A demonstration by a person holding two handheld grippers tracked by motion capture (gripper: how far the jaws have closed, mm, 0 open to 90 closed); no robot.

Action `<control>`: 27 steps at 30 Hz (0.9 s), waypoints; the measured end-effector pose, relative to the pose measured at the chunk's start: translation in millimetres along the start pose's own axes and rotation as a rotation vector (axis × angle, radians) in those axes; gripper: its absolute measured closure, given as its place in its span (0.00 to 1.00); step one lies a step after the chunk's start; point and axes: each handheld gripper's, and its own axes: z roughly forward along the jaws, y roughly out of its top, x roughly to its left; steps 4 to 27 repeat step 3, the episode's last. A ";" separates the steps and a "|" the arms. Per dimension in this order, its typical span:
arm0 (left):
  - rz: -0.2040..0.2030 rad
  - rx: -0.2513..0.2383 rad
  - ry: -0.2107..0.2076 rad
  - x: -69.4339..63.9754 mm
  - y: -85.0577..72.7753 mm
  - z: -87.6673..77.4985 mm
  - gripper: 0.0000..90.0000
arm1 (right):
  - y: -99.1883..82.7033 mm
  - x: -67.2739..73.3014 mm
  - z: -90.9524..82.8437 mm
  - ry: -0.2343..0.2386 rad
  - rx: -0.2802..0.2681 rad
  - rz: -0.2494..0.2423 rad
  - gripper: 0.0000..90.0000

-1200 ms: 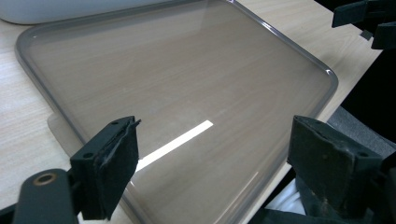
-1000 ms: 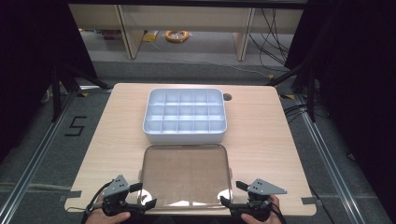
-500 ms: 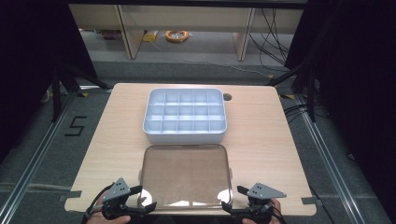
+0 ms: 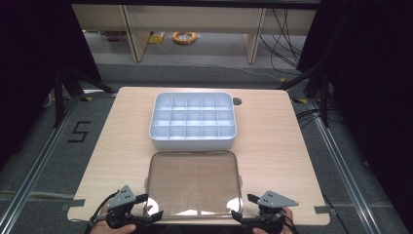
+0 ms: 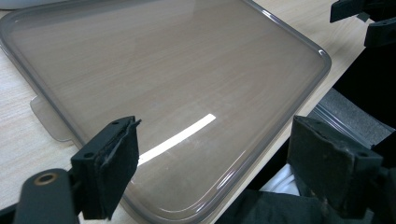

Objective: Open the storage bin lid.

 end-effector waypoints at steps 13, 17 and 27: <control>-0.013 0.004 0.004 0.3 0.0 0.0 0.18 | 0.0 -3.0 3.0 -0.001 -0.006 -0.031 0.20; -0.013 0.004 0.004 0.3 0.0 0.0 0.18 | 0.0 -3.0 3.0 -0.001 -0.006 -0.031 0.20; -0.013 0.004 0.004 0.3 0.0 0.0 0.18 | 0.0 -3.0 3.0 -0.001 -0.006 -0.031 0.20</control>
